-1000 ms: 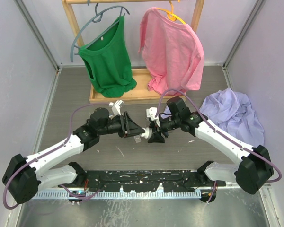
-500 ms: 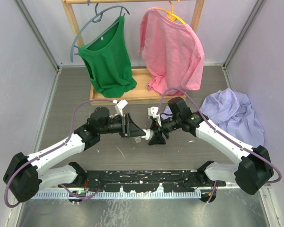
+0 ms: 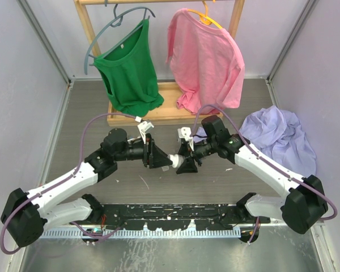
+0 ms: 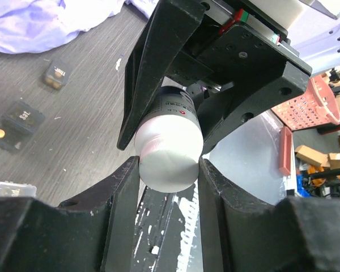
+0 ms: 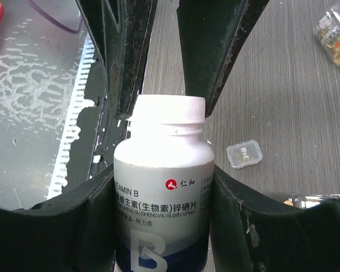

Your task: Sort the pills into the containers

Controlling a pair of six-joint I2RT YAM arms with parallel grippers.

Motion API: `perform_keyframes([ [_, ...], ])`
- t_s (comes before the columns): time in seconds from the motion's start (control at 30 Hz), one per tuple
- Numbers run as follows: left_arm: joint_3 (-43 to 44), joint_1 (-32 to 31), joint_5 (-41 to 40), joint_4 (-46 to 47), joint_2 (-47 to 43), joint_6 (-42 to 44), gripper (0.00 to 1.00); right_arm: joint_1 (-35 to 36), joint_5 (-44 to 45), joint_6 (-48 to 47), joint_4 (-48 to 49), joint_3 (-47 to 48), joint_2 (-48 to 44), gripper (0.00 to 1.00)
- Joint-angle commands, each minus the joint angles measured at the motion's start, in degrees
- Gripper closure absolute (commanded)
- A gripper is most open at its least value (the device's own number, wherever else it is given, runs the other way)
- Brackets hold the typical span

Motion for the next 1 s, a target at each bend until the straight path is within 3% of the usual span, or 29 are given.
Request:
perform_keyframes([
  [0.0,3.2,-1.4,3.2,-1.4,0.4,5.6,0.6,0.5,-3.8,-2.3,8.5,1.4,-2.5,0.99],
  [0.5,3.8,-1.4,-6.5,-5.6,-5.0,4.9,0.31,0.5,-3.5,-4.0,7.1,1.8,-2.5,0.99],
  [0.6,3.2,-1.5,-7.7,-7.9,-7.4,5.3,0.19,0.5,-3.3,-4.4,6.7,1.9,-2.5,0.99],
  [0.7,0.4,-1.5,-9.5,-8.5,-11.9,5.3,0.0,0.5,-3.0,-5.4,6.0,2.1,-2.7,0.99],
  [0.83,-4.9,-1.5,-15.8,-6.2,-20.8,-0.9,0.02,0.4,-1.1,-9.1,2.9,2.9,-2.9,0.99],
  [0.97,-8.9,-1.5,-25.5,-0.8,-28.6,-12.6,0.02,0.4,0.3,-9.5,2.6,3.0,-2.6,0.99],
])
